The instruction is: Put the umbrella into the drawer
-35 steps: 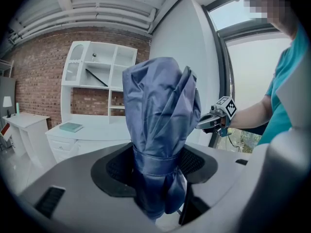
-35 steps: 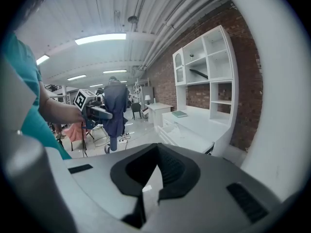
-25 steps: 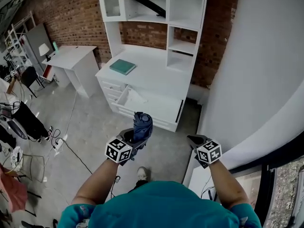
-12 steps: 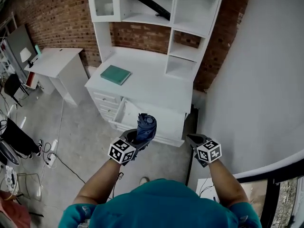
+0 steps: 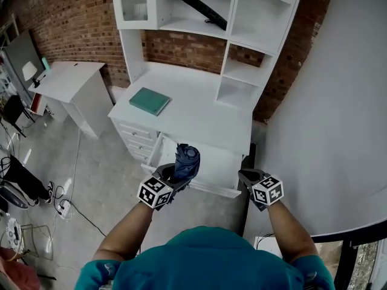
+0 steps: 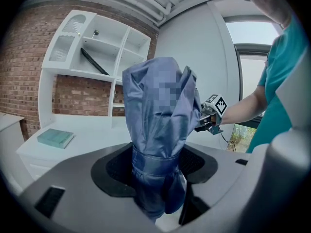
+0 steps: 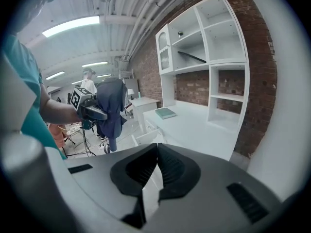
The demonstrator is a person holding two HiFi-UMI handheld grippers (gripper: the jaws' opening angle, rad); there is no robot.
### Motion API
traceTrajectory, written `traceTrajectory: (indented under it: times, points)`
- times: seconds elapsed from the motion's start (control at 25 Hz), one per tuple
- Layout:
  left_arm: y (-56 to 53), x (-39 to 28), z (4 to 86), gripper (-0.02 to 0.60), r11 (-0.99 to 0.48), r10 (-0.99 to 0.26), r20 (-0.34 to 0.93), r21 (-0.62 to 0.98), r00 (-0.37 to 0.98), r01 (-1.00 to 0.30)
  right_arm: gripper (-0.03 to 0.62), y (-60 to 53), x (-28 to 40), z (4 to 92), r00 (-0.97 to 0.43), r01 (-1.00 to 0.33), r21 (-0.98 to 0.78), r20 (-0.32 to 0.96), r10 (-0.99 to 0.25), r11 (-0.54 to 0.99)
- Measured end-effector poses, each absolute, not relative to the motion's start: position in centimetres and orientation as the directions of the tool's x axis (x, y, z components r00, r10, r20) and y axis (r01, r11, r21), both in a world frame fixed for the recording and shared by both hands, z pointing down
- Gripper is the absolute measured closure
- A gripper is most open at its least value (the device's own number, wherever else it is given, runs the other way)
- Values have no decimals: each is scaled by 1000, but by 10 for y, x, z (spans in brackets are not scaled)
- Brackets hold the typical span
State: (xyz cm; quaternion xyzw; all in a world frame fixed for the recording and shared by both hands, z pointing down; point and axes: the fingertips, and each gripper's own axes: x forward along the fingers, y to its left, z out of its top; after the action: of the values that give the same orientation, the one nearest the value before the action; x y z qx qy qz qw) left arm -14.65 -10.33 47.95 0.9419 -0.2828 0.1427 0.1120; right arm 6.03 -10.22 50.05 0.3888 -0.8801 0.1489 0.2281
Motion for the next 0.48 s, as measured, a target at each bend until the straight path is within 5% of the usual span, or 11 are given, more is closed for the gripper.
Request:
traceTrajectory:
  times: [0.48]
  points:
    - [-156, -123, 488, 307, -696, -637, 365, 106, 679, -710, 571, -193, 88, 515, -716, -596, -95, 512, -474, 798]
